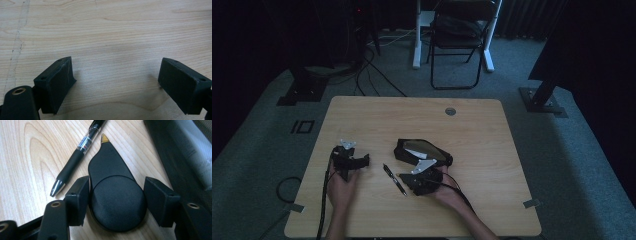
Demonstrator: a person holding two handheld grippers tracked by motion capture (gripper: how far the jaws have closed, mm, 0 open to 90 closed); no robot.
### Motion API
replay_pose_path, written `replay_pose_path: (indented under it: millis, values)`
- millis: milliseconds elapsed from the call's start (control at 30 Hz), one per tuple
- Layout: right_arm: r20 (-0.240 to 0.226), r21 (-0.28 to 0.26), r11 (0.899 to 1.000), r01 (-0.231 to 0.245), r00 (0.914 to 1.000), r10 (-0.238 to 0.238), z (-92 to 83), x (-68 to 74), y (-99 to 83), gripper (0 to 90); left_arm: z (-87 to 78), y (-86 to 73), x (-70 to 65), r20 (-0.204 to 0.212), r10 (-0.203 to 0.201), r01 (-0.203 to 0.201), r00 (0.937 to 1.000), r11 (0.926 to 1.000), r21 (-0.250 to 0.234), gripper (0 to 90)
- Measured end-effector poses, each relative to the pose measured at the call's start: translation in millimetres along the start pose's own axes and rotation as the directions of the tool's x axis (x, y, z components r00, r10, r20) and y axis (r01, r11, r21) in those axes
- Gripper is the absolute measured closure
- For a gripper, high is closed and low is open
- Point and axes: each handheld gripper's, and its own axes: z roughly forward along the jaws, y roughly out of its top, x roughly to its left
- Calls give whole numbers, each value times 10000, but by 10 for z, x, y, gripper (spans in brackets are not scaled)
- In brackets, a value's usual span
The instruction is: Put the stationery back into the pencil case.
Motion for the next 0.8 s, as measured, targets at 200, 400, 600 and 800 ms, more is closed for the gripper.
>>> replay_pose_path:
  millis: [200,400,600,800]
  values:
    - [-231,44,10000,-27,9997,28,-17,-15,-24,373,0,0,0,-4,-1,1,10000,10000,0,131]
    - [-295,-2,10000,-56,9995,56,-12,-17,-26,376,0,0,0,-1,-1,1,10000,10000,-1,131]
    - [-401,-4,10000,20,9992,-20,2,-12,-8,395,0,0,0,0,-5,5,10000,10000,-2,131]
    - [-339,98,10000,8,9994,-5,-5,8,3,413,0,0,-1,-4,-1,1,10000,10000,-1,131]
